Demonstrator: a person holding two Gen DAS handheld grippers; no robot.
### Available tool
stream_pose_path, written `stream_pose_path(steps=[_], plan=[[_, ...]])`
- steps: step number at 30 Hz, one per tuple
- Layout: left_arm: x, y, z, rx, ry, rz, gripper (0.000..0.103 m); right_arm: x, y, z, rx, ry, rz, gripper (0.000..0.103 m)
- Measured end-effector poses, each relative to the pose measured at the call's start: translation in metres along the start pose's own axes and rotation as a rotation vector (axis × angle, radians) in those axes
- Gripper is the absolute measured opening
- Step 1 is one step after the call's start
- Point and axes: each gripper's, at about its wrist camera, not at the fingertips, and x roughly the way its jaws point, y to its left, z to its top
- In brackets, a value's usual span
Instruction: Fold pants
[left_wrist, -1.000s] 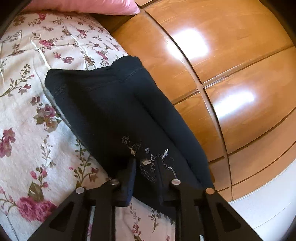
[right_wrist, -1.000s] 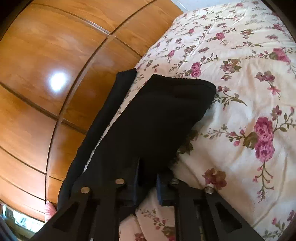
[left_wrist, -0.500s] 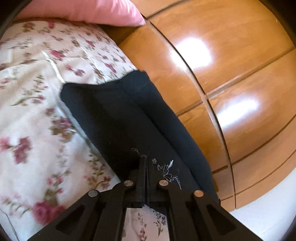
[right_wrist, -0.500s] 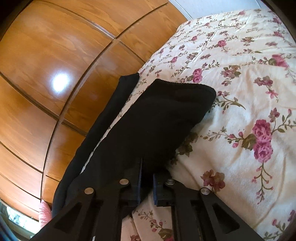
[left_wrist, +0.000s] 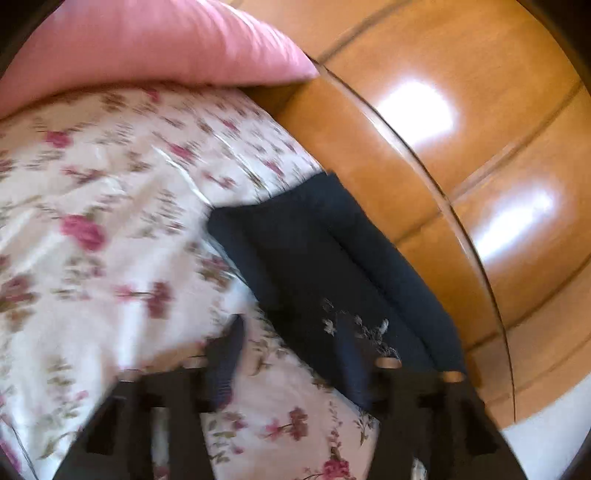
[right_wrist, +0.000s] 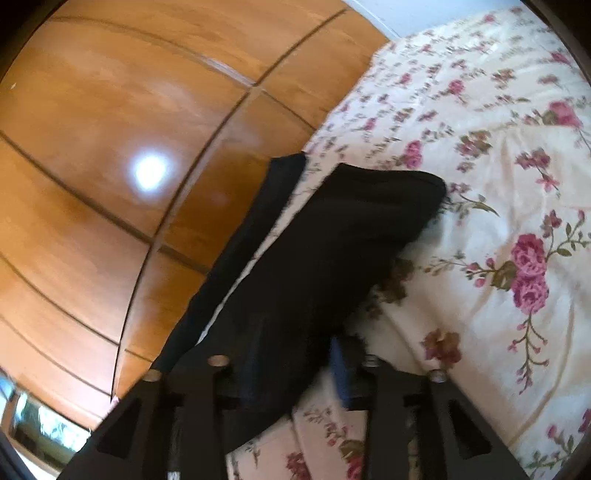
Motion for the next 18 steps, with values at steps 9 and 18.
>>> stream_pose_path(steps=[9, 18], plan=[[0.039, -0.01, 0.021, 0.014, 0.055, -0.036, 0.066, 0.026, 0.021, 0.007, -0.091, 0.09, -0.123, 0.059], [0.053, 0.003, 0.017, -0.05, 0.089, -0.107, 0.007, 0.032, -0.002, 0.012, 0.003, 0.02, -0.13, 0.008]])
